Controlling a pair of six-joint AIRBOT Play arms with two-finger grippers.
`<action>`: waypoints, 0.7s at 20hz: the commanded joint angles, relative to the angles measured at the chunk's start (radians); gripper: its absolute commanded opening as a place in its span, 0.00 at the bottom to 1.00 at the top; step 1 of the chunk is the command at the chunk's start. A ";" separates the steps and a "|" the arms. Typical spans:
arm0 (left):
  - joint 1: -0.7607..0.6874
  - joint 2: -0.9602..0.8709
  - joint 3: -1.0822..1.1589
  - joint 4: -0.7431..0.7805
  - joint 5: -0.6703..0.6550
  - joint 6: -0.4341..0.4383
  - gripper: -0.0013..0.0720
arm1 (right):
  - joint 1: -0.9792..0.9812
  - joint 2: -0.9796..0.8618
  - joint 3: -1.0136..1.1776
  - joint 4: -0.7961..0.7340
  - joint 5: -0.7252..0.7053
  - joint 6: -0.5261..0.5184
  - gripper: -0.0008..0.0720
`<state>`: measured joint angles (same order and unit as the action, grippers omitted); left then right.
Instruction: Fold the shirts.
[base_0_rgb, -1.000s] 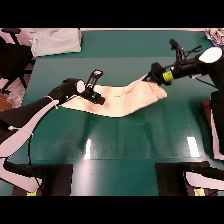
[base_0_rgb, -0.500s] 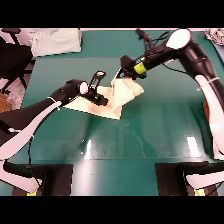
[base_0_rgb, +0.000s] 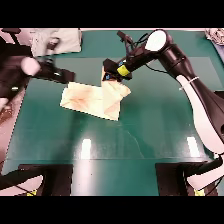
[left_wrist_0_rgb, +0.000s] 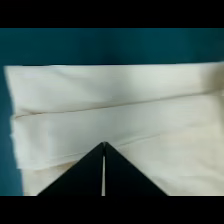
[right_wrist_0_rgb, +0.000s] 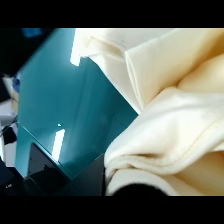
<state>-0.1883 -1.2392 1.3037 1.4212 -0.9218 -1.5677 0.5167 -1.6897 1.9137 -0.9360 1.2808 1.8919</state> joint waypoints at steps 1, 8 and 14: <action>0.142 0.157 0.001 0.042 -0.024 -0.030 0.05 | 0.090 -0.034 0.006 0.004 -0.176 0.058 0.03; 0.211 0.238 0.003 0.037 -0.250 -0.030 0.05 | 0.265 -0.374 0.042 0.403 -0.853 0.046 0.37; 0.211 0.238 0.003 0.039 -0.299 -0.029 0.05 | 0.333 -0.575 0.164 0.670 -1.240 -0.043 0.47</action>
<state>0.0189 -1.0046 1.3056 1.4586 -1.1862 -1.5967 0.8276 -2.2089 2.0689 -0.3782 0.2733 1.8809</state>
